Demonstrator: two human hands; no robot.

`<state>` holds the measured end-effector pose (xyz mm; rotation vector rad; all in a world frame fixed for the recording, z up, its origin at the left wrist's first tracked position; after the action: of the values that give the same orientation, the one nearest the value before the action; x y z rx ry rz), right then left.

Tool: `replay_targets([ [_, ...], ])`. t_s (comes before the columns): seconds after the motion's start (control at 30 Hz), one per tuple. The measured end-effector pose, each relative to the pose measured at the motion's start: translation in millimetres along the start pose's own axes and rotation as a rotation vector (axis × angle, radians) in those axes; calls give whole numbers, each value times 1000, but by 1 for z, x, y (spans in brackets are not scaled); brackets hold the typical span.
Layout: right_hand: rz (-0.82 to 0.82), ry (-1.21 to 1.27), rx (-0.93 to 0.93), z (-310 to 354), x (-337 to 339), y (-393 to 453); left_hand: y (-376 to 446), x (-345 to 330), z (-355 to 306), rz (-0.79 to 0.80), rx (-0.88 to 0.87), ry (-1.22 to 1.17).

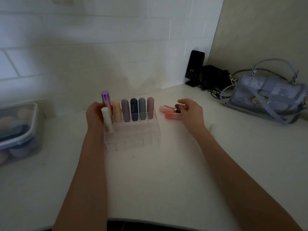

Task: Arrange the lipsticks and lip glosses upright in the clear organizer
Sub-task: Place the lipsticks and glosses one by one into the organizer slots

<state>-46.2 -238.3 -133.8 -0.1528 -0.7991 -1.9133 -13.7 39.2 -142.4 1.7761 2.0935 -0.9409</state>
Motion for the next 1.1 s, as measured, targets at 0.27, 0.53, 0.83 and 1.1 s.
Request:
replay_targets([
  [0.27, 146, -130, -43, -7, -8, 10, 0, -5, 4, 60, -13, 25],
  [0.53, 238, -201, -50, -13, -6, 8, -1, -12, 10, 22, -23, 64],
  [0.83, -84, -76, 146, 9, -8, -1, -8, -30, 16, -24, -105, 153],
  [1.1, -127, 463, 305, 67, 3, -11, -25, -39, 0, -74, -465, 393],
])
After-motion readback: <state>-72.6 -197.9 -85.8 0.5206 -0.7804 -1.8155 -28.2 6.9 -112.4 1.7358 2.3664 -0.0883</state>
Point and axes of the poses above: each hand's wrist, its own y-axis towards the middle knuckle, its own x-axis out of the back of the hand, z = x × y, the point moved 2 cm from there along y, towards the middle knuckle, and after that the axes turned 11 degrees about x, right-handed, at the moved point
